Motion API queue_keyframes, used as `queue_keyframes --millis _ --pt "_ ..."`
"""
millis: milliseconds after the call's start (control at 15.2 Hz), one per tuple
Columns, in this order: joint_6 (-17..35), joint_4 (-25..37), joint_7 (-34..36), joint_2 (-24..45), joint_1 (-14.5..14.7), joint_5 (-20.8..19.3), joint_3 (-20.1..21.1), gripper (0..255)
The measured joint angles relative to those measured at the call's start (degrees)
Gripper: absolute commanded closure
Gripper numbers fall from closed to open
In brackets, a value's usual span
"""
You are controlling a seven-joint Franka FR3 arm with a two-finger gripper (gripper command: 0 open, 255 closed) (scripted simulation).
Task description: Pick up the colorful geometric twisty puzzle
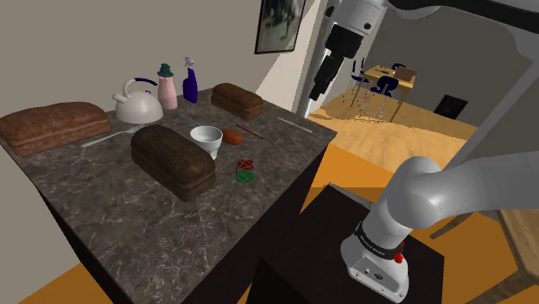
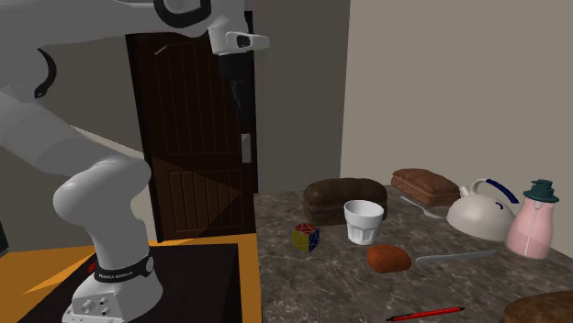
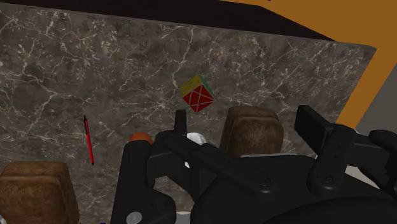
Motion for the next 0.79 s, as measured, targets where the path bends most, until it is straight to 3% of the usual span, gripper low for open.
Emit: queue_keyframes --millis 330,792 --pt "4.93 -2.67 -0.45 3.01 0.11 -0.15 0.85 0" --pt "17.66 -7.11 -0.41 12.86 0.44 -0.39 3.66 0"
